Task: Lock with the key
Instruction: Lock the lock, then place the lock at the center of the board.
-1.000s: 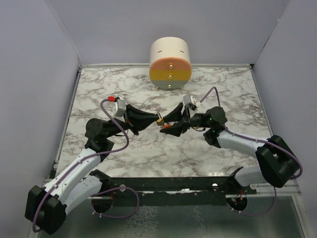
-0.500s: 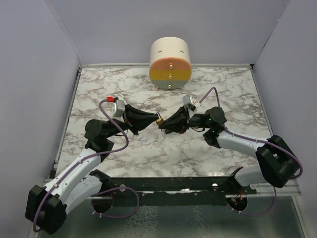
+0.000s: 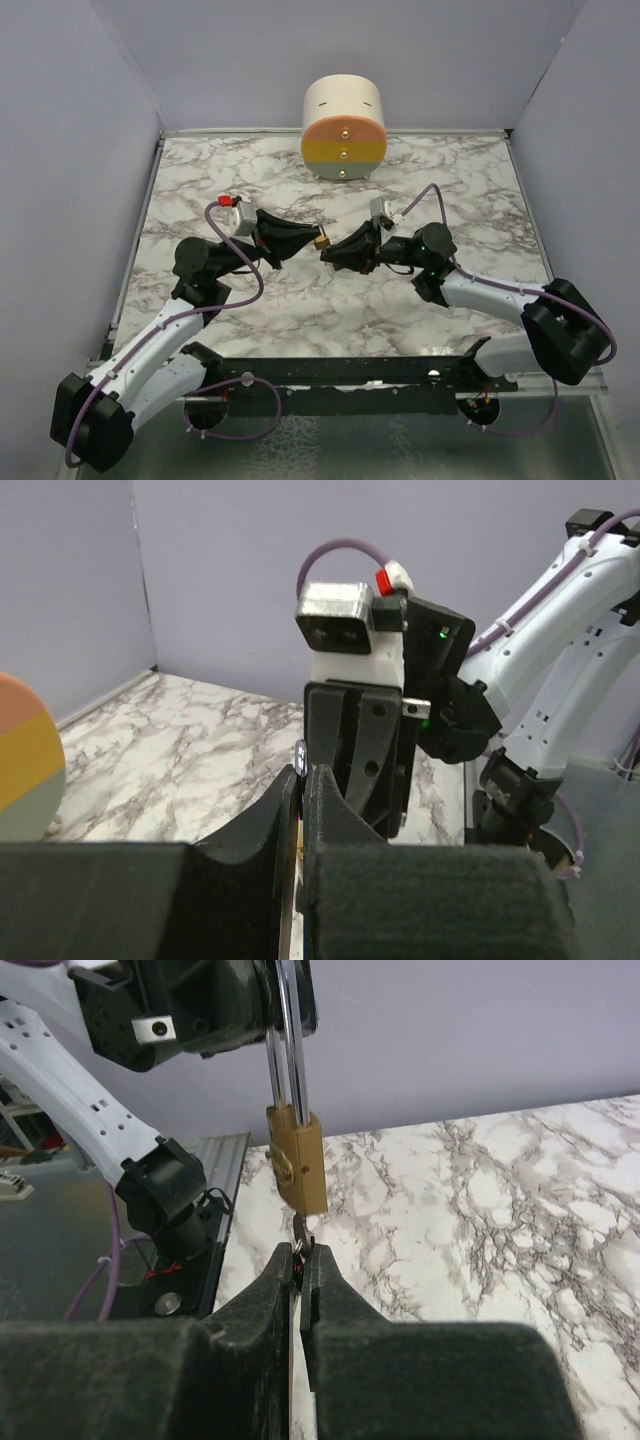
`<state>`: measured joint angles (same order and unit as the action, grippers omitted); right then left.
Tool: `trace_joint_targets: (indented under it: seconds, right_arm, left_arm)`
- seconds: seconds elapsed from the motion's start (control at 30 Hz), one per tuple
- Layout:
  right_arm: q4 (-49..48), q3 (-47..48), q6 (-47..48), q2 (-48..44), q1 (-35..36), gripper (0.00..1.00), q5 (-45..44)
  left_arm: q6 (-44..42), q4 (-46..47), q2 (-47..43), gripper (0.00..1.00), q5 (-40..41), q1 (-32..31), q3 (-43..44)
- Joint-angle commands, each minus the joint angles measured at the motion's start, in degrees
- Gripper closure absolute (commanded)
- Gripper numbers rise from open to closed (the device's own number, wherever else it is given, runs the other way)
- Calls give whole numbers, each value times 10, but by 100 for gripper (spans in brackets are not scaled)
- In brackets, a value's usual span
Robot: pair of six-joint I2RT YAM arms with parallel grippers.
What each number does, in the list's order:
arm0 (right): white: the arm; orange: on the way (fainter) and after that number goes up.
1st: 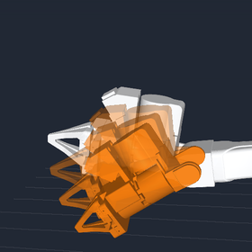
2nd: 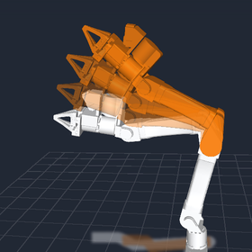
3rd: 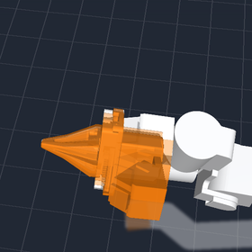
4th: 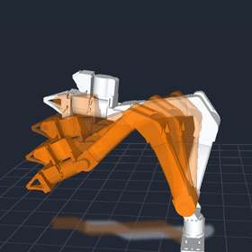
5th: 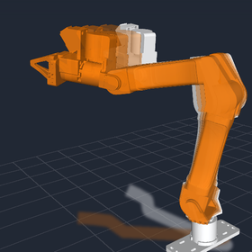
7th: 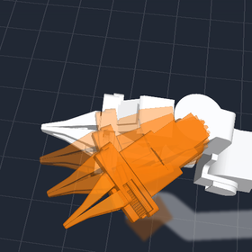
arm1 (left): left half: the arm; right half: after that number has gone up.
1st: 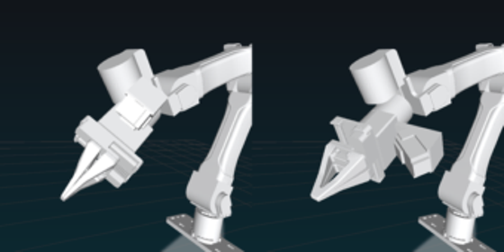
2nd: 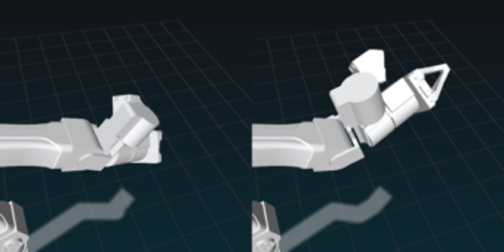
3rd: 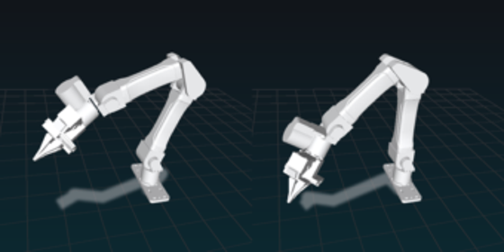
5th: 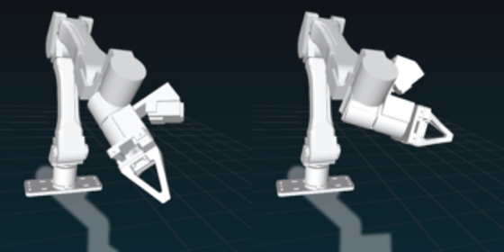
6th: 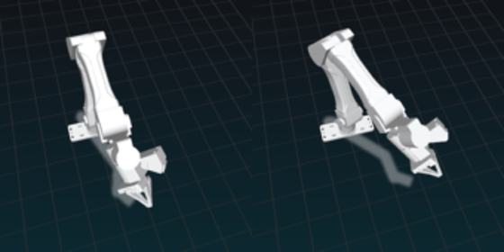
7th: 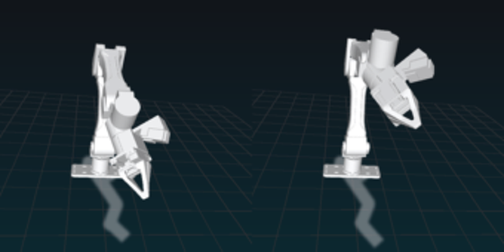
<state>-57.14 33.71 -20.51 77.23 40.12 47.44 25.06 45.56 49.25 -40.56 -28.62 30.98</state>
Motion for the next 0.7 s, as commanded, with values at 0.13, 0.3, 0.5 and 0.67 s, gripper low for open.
trace_joint_targets:
  seconds: [0.13,0.3,0.5,0.67]
  right_arm:
    - [35,-38,19,-12,14,99,-3]
    - [40,-40,22,-11,15,99,-16]
    - [151,-22,61,-52,21,99,-135]
    - [247,-5,109,-82,59,99,-291]
  left_arm:
    - [-95,-18,-17,100,87,6,63]
    - [-105,-35,-22,100,101,5,63]
    - [-120,-148,-36,100,179,6,30]
    - [-59,-180,-20,100,226,11,-37]
